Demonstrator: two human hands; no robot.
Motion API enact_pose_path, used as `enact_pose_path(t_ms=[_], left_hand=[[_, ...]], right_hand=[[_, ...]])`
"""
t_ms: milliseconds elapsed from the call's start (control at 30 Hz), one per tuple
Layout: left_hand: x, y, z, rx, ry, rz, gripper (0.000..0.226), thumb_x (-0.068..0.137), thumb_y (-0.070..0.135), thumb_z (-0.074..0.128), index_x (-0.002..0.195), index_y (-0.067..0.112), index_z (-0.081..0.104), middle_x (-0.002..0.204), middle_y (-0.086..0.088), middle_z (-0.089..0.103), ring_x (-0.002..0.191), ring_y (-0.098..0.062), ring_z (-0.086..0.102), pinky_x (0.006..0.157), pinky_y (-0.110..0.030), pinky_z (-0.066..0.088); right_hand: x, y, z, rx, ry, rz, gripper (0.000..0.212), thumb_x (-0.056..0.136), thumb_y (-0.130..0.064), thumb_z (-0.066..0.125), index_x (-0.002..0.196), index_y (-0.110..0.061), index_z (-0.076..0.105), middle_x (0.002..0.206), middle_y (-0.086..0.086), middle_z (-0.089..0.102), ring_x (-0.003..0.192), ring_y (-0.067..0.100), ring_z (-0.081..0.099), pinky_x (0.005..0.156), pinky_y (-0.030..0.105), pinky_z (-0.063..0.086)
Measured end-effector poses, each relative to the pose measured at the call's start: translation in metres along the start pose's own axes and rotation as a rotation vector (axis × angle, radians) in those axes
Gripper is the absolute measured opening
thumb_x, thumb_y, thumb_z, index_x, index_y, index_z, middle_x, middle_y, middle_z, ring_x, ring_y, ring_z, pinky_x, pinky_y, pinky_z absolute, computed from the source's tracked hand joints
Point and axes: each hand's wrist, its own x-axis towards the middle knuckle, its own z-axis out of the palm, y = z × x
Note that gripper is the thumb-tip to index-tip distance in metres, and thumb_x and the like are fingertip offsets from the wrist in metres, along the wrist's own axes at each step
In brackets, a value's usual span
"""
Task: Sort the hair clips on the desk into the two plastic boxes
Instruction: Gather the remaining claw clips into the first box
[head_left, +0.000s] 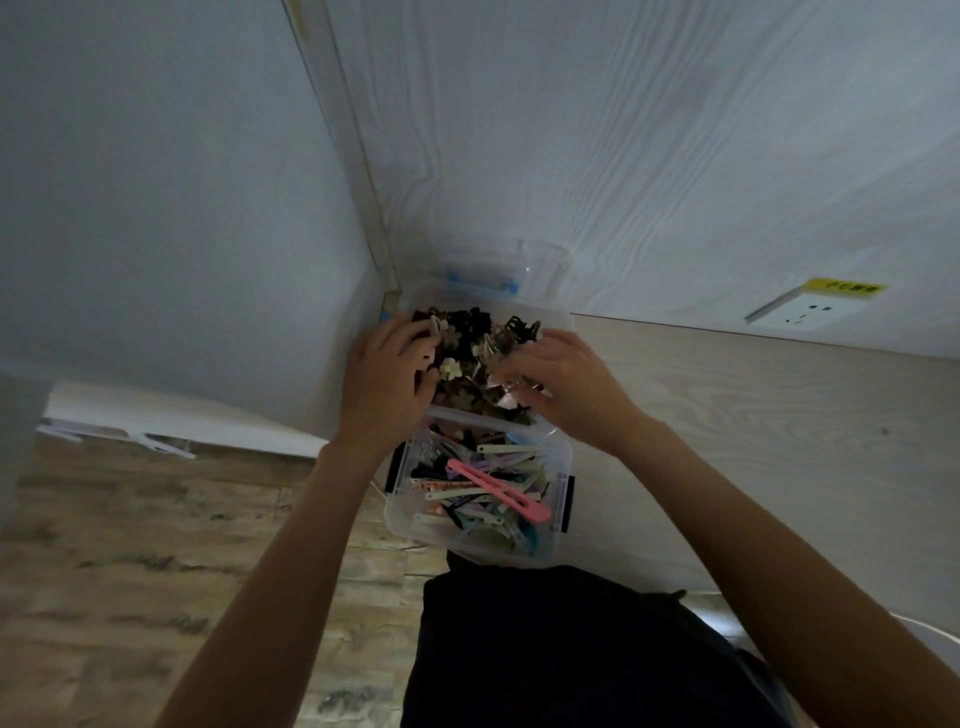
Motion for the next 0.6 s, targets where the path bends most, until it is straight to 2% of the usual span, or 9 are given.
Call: enact_pose_path(t_ms=[67, 133, 233, 300, 367, 467, 600], left_hand=[[-0.003, 0.001, 0.002, -0.044, -0.061, -0.016, 0.044, 0.086, 0.014, 0.059, 0.129, 0.013, 0.052, 0.139, -0.004, 0.048, 0.134, -0.024, 0.036, 0.107, -0.044, 0.034], [-0.004, 0.004, 0.002, -0.156, -0.090, -0.054, 0.053, 0.087, 0.010, 0.057, 0.138, 0.017, 0.042, 0.147, -0.001, 0.038, 0.135, -0.022, 0.034, 0.104, -0.035, 0.036], [-0.004, 0.007, -0.004, -0.266, -0.061, -0.108, 0.056, 0.087, 0.007, 0.058, 0.139, 0.017, 0.040, 0.150, 0.001, 0.032, 0.136, -0.015, 0.031, 0.101, -0.024, 0.035], [-0.004, 0.008, -0.006, -0.267, -0.065, -0.096, 0.054, 0.086, 0.004, 0.058, 0.137, 0.015, 0.044, 0.146, -0.003, 0.038, 0.133, -0.018, 0.036, 0.103, -0.027, 0.037], [-0.005, 0.008, -0.006, -0.209, -0.085, -0.076, 0.051, 0.085, 0.002, 0.055, 0.134, 0.013, 0.046, 0.140, -0.007, 0.046, 0.128, -0.025, 0.042, 0.105, -0.038, 0.039], [-0.005, 0.010, -0.004, -0.075, -0.099, -0.050, 0.048, 0.085, 0.008, 0.046, 0.133, 0.009, 0.048, 0.135, -0.012, 0.052, 0.124, -0.032, 0.046, 0.104, -0.042, 0.038], [-0.008, 0.009, 0.002, -0.073, -0.102, -0.045, 0.048, 0.086, 0.008, 0.043, 0.133, 0.005, 0.046, 0.135, -0.016, 0.050, 0.126, -0.034, 0.044, 0.107, -0.048, 0.035]], right_hand=[[-0.003, 0.006, -0.001, -0.085, 0.042, -0.010, 0.014, 0.078, -0.012, 0.068, 0.090, -0.018, 0.067, 0.086, -0.001, 0.069, 0.079, 0.020, 0.063, 0.081, 0.035, 0.047], [0.006, 0.003, 0.000, -0.055, 0.078, 0.047, 0.013, 0.077, -0.009, 0.068, 0.090, -0.012, 0.066, 0.083, 0.006, 0.069, 0.072, 0.026, 0.064, 0.072, 0.036, 0.052], [0.032, -0.009, 0.014, -0.102, 0.078, 0.059, 0.015, 0.072, -0.006, 0.067, 0.087, -0.007, 0.065, 0.078, 0.011, 0.067, 0.067, 0.029, 0.063, 0.064, 0.036, 0.052], [0.043, -0.017, 0.025, -0.075, 0.083, 0.095, 0.018, 0.067, -0.003, 0.069, 0.085, -0.004, 0.065, 0.076, 0.014, 0.065, 0.064, 0.031, 0.063, 0.060, 0.034, 0.050], [0.044, -0.018, 0.027, -0.027, 0.109, 0.133, 0.021, 0.066, -0.002, 0.071, 0.086, -0.003, 0.065, 0.078, 0.015, 0.066, 0.065, 0.031, 0.064, 0.060, 0.033, 0.049], [0.036, -0.016, 0.021, 0.065, 0.115, 0.114, 0.020, 0.073, -0.007, 0.071, 0.092, -0.005, 0.065, 0.085, 0.011, 0.067, 0.072, 0.025, 0.064, 0.063, 0.026, 0.044], [0.029, -0.017, 0.027, 0.174, 0.126, 0.111, 0.017, 0.074, -0.011, 0.073, 0.089, -0.008, 0.064, 0.085, 0.006, 0.069, 0.075, 0.020, 0.065, 0.067, 0.034, 0.054]])
